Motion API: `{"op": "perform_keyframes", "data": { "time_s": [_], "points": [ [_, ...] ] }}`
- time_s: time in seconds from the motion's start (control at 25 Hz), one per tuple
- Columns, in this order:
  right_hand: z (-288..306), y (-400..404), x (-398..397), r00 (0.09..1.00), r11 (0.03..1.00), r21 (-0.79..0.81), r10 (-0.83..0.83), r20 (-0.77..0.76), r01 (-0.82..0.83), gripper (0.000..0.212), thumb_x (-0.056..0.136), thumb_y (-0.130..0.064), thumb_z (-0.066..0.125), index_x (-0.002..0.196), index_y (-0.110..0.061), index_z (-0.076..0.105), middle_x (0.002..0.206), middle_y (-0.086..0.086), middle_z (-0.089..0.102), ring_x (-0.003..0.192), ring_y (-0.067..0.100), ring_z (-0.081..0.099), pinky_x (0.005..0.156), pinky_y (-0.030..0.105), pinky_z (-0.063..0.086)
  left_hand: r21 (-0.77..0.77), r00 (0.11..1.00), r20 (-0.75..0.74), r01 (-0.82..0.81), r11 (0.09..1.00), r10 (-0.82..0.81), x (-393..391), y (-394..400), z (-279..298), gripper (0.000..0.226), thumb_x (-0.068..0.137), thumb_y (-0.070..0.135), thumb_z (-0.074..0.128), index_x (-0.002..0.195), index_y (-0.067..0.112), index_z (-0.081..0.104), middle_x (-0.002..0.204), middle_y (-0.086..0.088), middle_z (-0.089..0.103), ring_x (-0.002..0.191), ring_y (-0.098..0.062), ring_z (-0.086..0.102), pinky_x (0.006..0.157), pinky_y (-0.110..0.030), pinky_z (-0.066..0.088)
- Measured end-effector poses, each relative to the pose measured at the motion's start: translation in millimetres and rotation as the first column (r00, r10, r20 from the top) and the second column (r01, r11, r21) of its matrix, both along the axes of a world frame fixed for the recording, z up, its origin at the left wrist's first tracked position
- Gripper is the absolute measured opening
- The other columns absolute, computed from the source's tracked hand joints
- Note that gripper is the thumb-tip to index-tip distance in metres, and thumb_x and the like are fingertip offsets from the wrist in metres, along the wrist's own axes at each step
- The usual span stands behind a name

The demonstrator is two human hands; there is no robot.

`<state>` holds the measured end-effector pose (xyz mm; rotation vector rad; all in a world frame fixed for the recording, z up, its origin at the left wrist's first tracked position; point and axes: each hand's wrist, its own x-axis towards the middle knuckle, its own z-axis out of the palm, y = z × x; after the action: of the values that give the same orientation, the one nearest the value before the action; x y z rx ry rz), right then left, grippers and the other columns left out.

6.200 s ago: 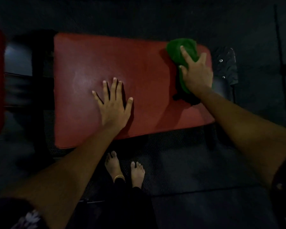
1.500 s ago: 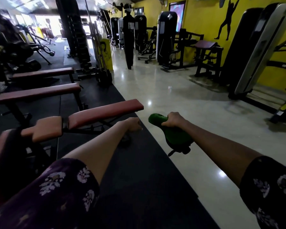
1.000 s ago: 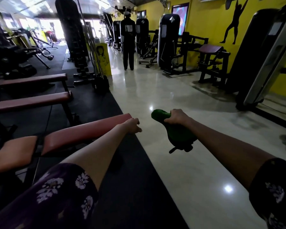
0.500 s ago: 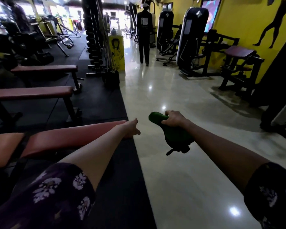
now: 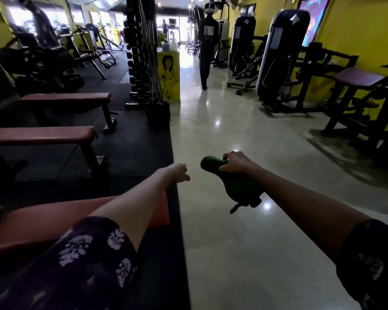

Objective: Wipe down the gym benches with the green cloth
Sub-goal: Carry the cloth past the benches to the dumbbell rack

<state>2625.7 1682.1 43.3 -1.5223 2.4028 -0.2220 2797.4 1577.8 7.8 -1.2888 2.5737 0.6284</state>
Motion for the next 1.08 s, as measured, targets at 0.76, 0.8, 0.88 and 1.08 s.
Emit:
{"op": "perform_keyframes", "data": {
  "time_s": [0.76,0.8,0.88,1.08],
  "points": [
    [5.4,-423.2,-210.8,0.95,0.952,-0.012,0.305,0.064,-0.304,0.04,0.086,-0.03,0.061,0.122,-0.012,0.056,0.117,0.013,0.056,0.101,0.028,0.057,0.08,0.034,0.049,0.038,0.927,-0.115,-0.354,0.934,0.356,-181.9,-347.3,-7.4,0.043,0.094,0.026,0.056,0.132,0.009,0.045,0.133,-0.011,0.048,0.117,-0.024,0.049,0.093,-0.033,0.042],
    [1.3,-445.0,-211.2,0.943,0.946,-0.01,0.325,0.067,-0.325,0.041,0.086,-0.03,0.061,0.122,-0.013,0.056,0.117,0.013,0.056,0.102,0.028,0.056,0.079,0.034,0.049,0.039,0.921,-0.114,-0.371,0.928,0.373,-182.9,-365.0,-10.3,0.043,0.094,0.026,0.055,0.132,0.009,0.045,0.133,-0.01,0.048,0.118,-0.024,0.049,0.094,-0.033,0.043],
    [-8.4,-494.2,-212.3,0.93,0.932,-0.018,0.361,0.069,-0.361,0.04,0.085,-0.03,0.061,0.122,-0.014,0.057,0.117,0.013,0.056,0.103,0.028,0.056,0.077,0.032,0.046,0.041,0.903,-0.114,-0.411,0.911,0.413,-181.3,-408.0,-17.0,0.045,0.094,0.027,0.055,0.134,0.011,0.043,0.136,-0.01,0.046,0.121,-0.024,0.047,0.098,-0.034,0.042],
    [-29.4,-647.2,-212.9,0.898,0.899,-0.005,0.437,0.041,-0.438,0.042,0.086,-0.03,0.059,0.126,-0.018,0.055,0.122,0.013,0.055,0.111,0.029,0.054,0.085,0.033,0.046,0.036,0.872,-0.099,-0.479,0.877,0.48,-172.3,-552.6,-31.1,0.048,0.093,0.026,0.056,0.136,0.011,0.041,0.14,-0.009,0.043,0.126,-0.024,0.044,0.102,-0.034,0.039]
  ]
}}
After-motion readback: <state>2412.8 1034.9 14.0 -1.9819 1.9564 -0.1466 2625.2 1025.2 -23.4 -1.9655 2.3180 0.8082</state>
